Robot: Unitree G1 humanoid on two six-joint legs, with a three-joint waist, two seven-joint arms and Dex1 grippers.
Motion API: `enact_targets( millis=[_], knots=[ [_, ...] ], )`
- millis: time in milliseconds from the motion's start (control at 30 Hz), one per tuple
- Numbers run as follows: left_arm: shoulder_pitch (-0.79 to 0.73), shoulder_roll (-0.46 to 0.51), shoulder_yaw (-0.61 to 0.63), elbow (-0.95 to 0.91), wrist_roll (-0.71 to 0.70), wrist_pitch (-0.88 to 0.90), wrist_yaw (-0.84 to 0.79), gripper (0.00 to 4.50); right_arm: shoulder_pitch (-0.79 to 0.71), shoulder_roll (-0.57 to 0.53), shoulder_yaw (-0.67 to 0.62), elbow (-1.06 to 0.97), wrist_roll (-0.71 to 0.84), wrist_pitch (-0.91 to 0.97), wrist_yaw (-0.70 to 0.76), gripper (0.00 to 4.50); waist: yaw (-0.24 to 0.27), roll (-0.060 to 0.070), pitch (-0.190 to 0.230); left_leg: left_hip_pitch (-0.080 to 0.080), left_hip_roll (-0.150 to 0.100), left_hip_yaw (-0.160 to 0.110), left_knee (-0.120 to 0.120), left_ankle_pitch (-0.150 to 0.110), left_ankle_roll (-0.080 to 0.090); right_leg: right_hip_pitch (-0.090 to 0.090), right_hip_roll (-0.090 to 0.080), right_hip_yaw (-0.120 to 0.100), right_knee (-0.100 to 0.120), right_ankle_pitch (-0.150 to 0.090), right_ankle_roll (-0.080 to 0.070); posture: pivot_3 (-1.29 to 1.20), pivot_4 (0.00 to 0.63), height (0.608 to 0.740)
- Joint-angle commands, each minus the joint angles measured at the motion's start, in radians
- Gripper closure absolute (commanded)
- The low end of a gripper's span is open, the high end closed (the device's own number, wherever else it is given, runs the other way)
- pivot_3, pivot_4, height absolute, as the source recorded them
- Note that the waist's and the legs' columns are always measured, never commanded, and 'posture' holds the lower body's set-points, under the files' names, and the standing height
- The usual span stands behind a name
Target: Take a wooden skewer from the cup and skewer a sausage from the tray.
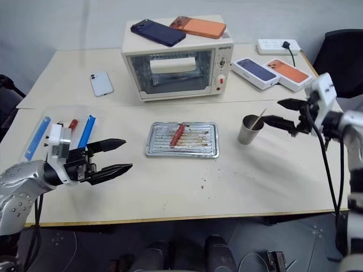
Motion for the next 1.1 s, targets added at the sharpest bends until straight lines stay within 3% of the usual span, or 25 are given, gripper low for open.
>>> enact_targets(
  millis=[33,300,400,900,1100],
  knots=[
    [0.003,-0.004,0.013,-0.036,-0.006,-0.007,-0.001,0.01,-0.169,0.039,0.074,0.243,-0.120,-0.028,0.076,0.00,0.001,0.000,0.000,0.000,0.000,0.000,0.000,0.000,0.000,0.000,0.000,0.000,0.000,0.000,0.000,0.00,0.150,0.740],
    [0.070,-0.025,0.041,-0.090,-0.007,-0.015,0.029,0.01,-0.337,0.079,0.139,0.484,-0.267,-0.138,0.224,0.00,0.001,-0.001,0.000,-0.004,-0.002,0.001,0.001,-0.001,0.001,-0.005,-0.002,0.001,0.001,0.000,0.000,0.00,0.150,0.740],
    [0.085,-0.032,0.045,-0.099,-0.004,-0.024,0.039,0.00,-0.358,0.083,0.145,0.517,-0.306,-0.167,0.254,0.46,0.001,-0.001,0.000,-0.004,-0.002,0.003,0.002,-0.001,0.001,-0.007,-0.002,0.002,0.005,0.000,0.000,0.00,0.150,0.740],
    [0.100,-0.054,0.031,-0.092,0.019,-0.065,0.046,0.00,-0.380,0.103,0.073,0.565,-0.347,-0.237,0.216,4.46,0.000,-0.001,0.000,-0.004,-0.002,0.006,0.003,0.000,0.000,-0.010,-0.001,0.004,0.009,0.000,0.000,0.00,0.150,0.740],
    [0.095,-0.060,0.024,-0.082,0.029,-0.077,0.042,0.00,-0.382,0.108,0.049,0.571,-0.355,-0.227,0.209,4.49,-0.001,-0.001,0.000,-0.004,-0.002,0.006,0.003,0.000,0.000,-0.010,-0.001,0.004,0.009,0.000,0.000,0.00,0.150,0.740]
  ],
)
